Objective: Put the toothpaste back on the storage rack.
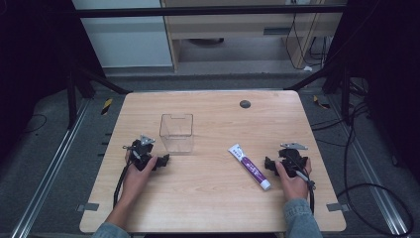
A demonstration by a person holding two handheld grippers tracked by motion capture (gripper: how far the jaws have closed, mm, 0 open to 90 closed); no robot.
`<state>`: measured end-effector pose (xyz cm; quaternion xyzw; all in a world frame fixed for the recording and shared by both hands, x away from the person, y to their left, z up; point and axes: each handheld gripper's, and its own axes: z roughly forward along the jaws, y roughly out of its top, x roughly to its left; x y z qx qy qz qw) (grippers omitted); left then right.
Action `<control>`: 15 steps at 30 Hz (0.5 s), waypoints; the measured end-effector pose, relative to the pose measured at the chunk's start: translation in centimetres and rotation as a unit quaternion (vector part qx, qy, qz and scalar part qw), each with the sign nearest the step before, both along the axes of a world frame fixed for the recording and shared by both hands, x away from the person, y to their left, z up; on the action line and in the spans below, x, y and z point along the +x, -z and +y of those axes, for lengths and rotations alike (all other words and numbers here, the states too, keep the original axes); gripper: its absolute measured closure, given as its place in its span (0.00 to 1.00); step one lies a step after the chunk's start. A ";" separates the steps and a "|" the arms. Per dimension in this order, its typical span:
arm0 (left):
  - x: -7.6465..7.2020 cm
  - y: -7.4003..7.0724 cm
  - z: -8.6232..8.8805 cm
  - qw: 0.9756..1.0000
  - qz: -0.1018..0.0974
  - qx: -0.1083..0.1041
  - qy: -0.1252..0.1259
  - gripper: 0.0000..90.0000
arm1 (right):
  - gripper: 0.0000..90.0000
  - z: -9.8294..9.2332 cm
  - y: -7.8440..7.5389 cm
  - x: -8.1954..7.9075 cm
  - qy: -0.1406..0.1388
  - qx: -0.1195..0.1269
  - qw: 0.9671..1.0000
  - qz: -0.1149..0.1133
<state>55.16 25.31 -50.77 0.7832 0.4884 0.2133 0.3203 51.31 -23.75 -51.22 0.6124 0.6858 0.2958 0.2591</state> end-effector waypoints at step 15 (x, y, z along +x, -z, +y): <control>0.0 0.0 0.0 1.000 0.000 0.000 0.000 0.00 | 0.02 -0.2 0.0 0.0 -0.010 -0.001 1.000 0.000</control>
